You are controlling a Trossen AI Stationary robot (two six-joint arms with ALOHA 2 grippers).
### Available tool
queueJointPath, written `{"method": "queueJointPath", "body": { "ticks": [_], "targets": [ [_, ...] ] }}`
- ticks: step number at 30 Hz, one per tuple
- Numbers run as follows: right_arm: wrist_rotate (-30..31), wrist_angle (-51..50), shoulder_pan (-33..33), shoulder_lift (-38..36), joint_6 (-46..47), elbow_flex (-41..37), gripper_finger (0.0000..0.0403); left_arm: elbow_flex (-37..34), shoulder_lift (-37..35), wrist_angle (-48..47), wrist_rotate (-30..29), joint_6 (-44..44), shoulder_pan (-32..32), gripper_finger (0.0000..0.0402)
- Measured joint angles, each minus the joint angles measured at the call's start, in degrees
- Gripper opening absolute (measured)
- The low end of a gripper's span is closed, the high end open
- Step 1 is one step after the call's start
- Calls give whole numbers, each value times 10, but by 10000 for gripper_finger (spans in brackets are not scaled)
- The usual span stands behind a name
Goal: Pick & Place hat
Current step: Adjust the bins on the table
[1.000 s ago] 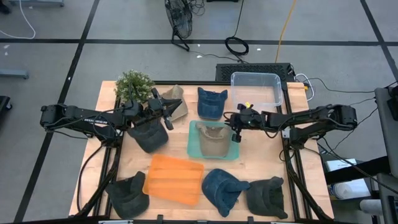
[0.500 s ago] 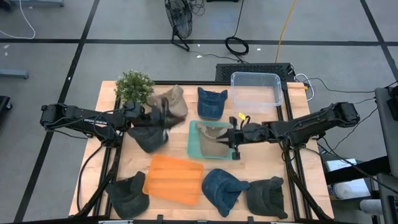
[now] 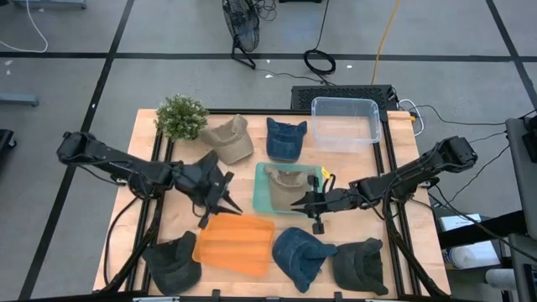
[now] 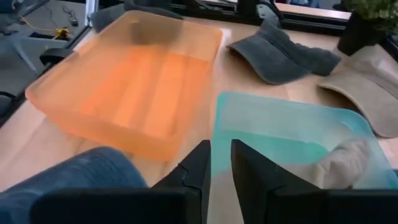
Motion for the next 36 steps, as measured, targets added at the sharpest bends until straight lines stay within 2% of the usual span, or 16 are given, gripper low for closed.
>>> {"method": "queueJointPath", "body": {
  "ticks": [3, 6, 9, 14, 16, 18, 21, 27, 31, 36],
  "targets": [
    [17, -31, -3, -5, -6, 23, 55, 34, 9, -26, -34, 2, -29, 47],
    [33, -28, -11, -8, -54, 50, 55, 62, 22, -92, -68, -38, -48, 47],
    [32, -8, -17, -14, -137, 55, 55, 88, 38, -136, -90, -95, -57, 47],
    [38, 93, -29, -14, -322, 55, 55, 103, 80, -167, -86, -151, -79, 47],
    [79, 149, -30, -14, -392, 55, 54, 110, 102, -165, -83, -165, -89, 47],
    [145, 194, -29, -15, -426, 55, 51, 116, 131, -166, -93, -181, -99, 47],
    [241, 223, -31, -18, -463, 55, 44, 134, 176, -168, -128, -185, -112, 47],
    [370, 208, -37, -41, -477, 37, 34, 176, 262, -168, -153, -167, -106, 47],
    [408, 209, -34, -72, -487, 8, 34, 200, 310, -208, -149, -189, -85, 47],
    [407, 210, -21, -132, -461, -19, 33, 220, 359, -240, -147, -187, -73, 47]
  ]
}}
